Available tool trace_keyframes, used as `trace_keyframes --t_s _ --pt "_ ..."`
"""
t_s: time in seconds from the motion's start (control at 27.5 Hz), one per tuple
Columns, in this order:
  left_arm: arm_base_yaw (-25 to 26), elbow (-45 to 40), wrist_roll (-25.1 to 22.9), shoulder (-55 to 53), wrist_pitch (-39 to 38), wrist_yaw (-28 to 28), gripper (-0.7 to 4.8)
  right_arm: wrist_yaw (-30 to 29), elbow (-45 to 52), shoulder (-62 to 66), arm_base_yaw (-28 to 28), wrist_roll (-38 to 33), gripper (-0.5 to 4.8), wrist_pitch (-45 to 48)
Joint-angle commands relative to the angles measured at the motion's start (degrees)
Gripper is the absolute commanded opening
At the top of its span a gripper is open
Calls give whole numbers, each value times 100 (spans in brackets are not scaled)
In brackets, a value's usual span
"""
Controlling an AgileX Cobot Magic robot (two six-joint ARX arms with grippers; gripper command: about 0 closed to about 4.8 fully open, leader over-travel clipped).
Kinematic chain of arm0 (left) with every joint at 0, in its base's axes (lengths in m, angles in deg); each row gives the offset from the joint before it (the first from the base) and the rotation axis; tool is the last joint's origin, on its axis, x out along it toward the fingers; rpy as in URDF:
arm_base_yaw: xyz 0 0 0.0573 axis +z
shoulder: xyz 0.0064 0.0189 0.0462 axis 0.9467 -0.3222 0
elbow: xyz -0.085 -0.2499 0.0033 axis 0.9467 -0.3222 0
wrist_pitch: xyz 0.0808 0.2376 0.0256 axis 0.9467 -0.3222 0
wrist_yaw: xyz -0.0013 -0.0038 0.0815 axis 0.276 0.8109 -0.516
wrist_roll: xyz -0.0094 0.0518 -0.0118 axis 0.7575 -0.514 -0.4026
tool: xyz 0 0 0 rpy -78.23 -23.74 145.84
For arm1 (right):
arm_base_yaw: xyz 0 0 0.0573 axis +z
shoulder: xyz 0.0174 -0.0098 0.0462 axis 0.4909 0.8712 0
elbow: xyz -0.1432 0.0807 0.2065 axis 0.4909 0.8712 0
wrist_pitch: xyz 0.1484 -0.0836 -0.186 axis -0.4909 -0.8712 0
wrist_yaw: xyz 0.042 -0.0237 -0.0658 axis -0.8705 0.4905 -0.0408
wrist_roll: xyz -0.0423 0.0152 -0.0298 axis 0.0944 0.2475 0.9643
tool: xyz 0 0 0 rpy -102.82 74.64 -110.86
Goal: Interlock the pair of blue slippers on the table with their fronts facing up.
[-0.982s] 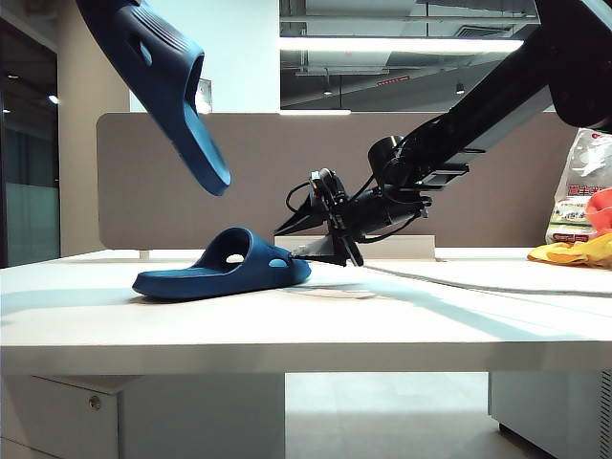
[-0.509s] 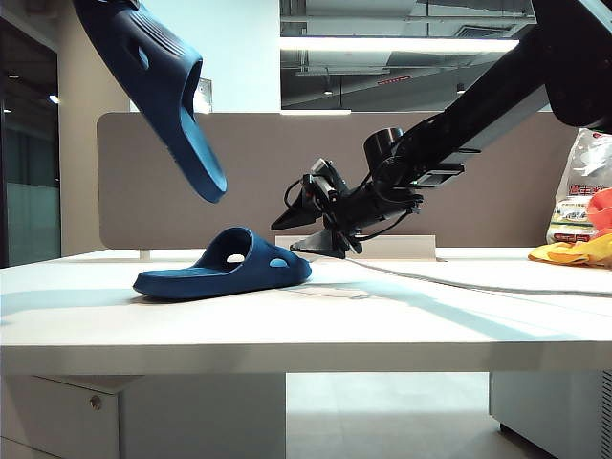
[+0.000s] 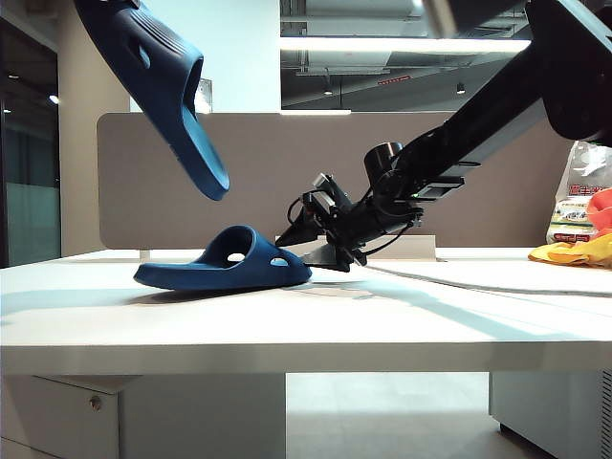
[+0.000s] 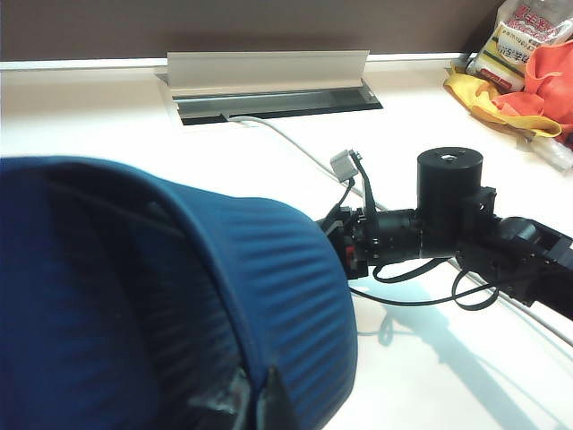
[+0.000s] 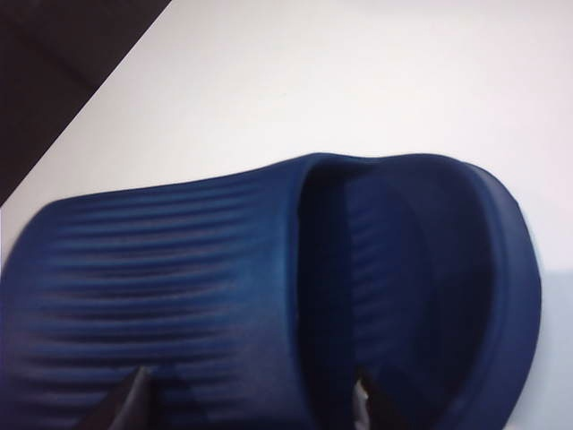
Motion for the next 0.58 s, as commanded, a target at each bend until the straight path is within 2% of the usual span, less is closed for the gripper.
trace_keyframes --t_s 0.04,0.36,0.58 --pt "-7 33 -22 46 157 39 -6 -411 -22 11 26 20 289 -286" --pt "-7 33 -20 46 160 39 -6 -1921 -24 4 26 -7 288 -756" --pt "-7 33 -20 46 140 42 -6 -2269 -24 -4 26 -240 288 -713"
